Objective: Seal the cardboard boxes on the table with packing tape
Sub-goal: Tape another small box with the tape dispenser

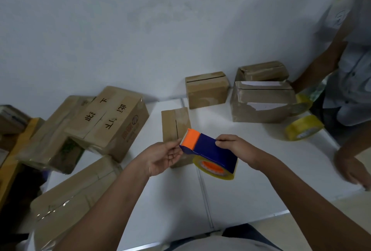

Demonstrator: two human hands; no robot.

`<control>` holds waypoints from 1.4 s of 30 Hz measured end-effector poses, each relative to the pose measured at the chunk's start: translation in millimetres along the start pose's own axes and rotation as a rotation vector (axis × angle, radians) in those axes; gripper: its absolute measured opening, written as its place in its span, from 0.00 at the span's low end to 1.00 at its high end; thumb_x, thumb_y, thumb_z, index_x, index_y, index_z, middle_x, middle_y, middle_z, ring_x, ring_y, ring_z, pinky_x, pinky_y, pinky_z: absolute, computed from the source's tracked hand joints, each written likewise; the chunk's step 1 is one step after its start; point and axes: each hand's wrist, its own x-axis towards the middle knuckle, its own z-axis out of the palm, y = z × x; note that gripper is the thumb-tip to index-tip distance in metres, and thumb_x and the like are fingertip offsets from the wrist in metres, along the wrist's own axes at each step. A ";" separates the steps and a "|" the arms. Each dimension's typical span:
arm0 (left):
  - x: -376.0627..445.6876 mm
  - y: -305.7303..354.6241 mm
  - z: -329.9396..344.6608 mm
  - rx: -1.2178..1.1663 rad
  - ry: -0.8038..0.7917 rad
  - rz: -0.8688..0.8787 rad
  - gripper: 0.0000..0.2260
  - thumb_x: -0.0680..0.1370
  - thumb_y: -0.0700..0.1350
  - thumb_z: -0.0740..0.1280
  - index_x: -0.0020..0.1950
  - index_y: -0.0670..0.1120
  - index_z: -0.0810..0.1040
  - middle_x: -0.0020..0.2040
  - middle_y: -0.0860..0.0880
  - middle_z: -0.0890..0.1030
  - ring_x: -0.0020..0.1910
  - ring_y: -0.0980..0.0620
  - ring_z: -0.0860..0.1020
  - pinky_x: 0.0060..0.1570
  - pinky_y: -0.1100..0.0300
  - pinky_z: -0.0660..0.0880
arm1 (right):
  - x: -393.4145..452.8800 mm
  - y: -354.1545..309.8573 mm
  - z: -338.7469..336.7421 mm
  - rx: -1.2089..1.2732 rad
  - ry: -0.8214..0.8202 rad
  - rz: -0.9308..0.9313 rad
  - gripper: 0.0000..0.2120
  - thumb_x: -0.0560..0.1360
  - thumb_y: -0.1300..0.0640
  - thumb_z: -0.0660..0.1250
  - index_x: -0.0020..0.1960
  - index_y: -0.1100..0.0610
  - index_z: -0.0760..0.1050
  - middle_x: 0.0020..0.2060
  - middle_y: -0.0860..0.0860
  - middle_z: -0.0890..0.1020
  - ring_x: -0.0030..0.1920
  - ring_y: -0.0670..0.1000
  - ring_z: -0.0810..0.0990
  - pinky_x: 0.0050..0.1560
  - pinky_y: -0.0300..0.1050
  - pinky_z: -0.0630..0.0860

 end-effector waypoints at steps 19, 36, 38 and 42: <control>3.6 -32.5 7.4 0.463 0.342 0.376 0.10 0.81 0.40 0.64 0.44 0.44 0.83 0.37 0.49 0.80 0.37 0.56 0.76 0.36 0.67 0.74 | 6.7 -5.8 18.2 -0.469 0.088 -0.033 0.26 0.77 0.34 0.56 0.58 0.54 0.75 0.51 0.49 0.82 0.47 0.48 0.81 0.46 0.40 0.77; 4.3 -54.3 -53.2 0.326 0.623 0.518 0.09 0.79 0.46 0.69 0.44 0.41 0.82 0.38 0.48 0.81 0.37 0.54 0.75 0.43 0.61 0.73 | 39.8 12.9 -22.7 -0.816 0.089 -0.076 0.26 0.73 0.29 0.59 0.49 0.52 0.77 0.40 0.47 0.81 0.41 0.46 0.80 0.42 0.39 0.75; 10.3 -58.4 -49.1 0.293 0.682 0.534 0.09 0.79 0.47 0.69 0.43 0.43 0.82 0.38 0.49 0.81 0.37 0.53 0.76 0.44 0.58 0.74 | 44.6 12.7 -22.2 -0.854 0.122 -0.081 0.26 0.73 0.28 0.58 0.47 0.51 0.76 0.39 0.46 0.80 0.41 0.46 0.79 0.41 0.39 0.73; 21.8 -64.3 -45.0 0.207 0.731 0.542 0.11 0.81 0.47 0.66 0.44 0.44 0.82 0.38 0.49 0.80 0.37 0.52 0.77 0.45 0.55 0.75 | 48.4 11.8 -19.1 -0.896 0.204 -0.102 0.30 0.72 0.25 0.54 0.46 0.50 0.78 0.40 0.48 0.79 0.41 0.47 0.78 0.40 0.42 0.71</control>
